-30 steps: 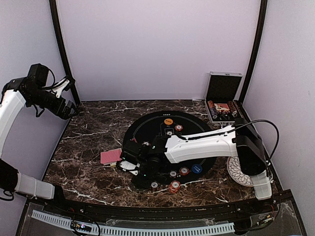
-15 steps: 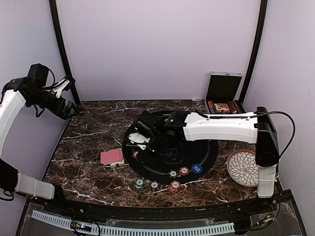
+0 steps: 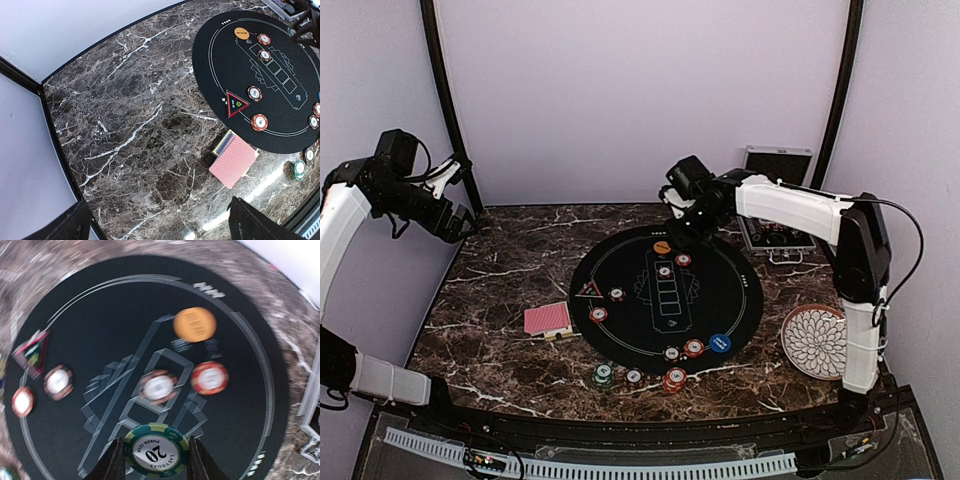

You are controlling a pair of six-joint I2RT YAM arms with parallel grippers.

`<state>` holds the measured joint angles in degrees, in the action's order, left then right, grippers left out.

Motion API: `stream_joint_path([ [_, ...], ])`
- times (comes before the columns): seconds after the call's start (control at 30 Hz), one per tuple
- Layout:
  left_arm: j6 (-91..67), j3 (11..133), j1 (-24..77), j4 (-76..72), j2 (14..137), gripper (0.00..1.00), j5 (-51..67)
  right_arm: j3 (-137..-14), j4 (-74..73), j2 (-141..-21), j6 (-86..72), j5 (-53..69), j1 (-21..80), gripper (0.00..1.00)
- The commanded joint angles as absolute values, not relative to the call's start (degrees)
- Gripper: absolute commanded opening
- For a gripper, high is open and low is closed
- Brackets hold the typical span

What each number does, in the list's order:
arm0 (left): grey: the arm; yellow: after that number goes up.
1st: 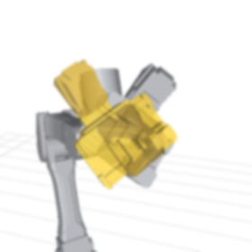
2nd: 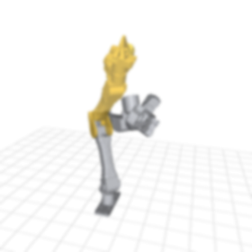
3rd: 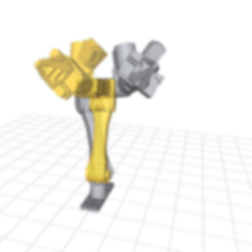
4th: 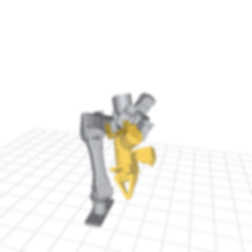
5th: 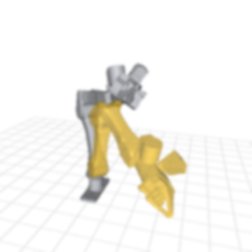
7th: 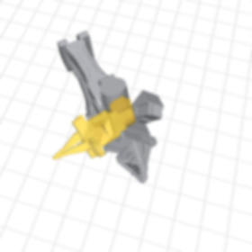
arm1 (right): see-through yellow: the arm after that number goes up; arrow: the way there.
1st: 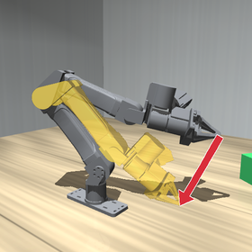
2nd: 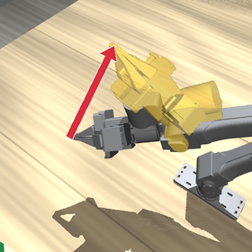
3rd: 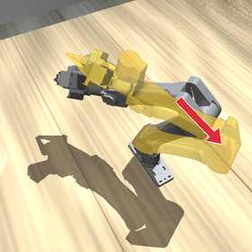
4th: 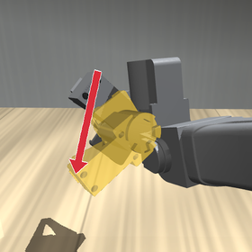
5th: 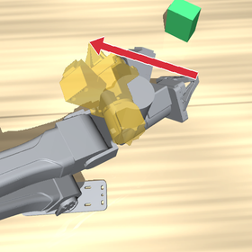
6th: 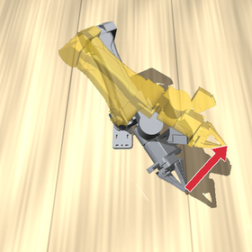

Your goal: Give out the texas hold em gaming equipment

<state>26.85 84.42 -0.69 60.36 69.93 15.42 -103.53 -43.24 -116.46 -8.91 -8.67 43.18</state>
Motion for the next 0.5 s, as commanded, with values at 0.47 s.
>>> stream_joint_path([
  [0.47, 27.42, 84.96, -0.44, 61.84, 69.07, 0.99, 15.96, -114.83, -42.84, -134.39, -10.62, -10.50, 29.29, 0.14],
])
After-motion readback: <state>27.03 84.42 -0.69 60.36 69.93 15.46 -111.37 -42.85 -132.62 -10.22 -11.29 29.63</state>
